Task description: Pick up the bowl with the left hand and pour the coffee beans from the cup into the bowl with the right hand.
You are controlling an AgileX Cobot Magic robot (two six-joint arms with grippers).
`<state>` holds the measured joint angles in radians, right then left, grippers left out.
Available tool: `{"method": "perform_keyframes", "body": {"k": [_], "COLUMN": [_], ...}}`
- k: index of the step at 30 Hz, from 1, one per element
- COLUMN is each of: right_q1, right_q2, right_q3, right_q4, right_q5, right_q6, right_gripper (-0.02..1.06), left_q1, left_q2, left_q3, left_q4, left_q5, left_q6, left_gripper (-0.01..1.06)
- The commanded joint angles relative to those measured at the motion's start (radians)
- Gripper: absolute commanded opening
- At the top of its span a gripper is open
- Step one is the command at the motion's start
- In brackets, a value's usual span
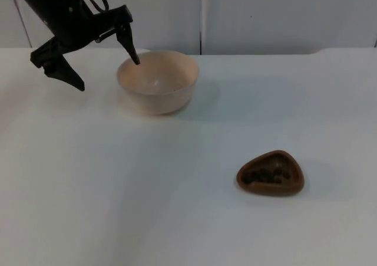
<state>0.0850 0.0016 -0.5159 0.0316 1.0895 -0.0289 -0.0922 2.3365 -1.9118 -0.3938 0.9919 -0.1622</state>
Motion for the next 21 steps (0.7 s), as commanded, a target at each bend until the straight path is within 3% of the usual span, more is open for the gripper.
{"method": "perform_keyframes", "body": {"k": [1, 10, 21], "right_q1": [-0.005, -0.005, -0.005], "right_q2": [-0.002, -0.002, -0.002], "right_q3": [0.002, 0.002, 0.002], "right_q4": [-0.003, -0.003, -0.005], "right_q5": [-0.011, -0.011, -0.011], "right_q6": [-0.010, -0.008, -0.008], "right_gripper": [1.05, 1.05, 1.05], "left_q1": [-0.007, -0.036, -0.034], "left_q2": [0.010, 0.055, 0.070], "left_q3": [-0.010, -0.010, -0.008], "left_q4": [-0.011, -0.011, 0.000], "left_q5": [-0.028, -0.123, -0.149], "left_q6": [-0.028, -0.104, -0.122], "left_gripper": [1.02, 1.02, 1.02]}}
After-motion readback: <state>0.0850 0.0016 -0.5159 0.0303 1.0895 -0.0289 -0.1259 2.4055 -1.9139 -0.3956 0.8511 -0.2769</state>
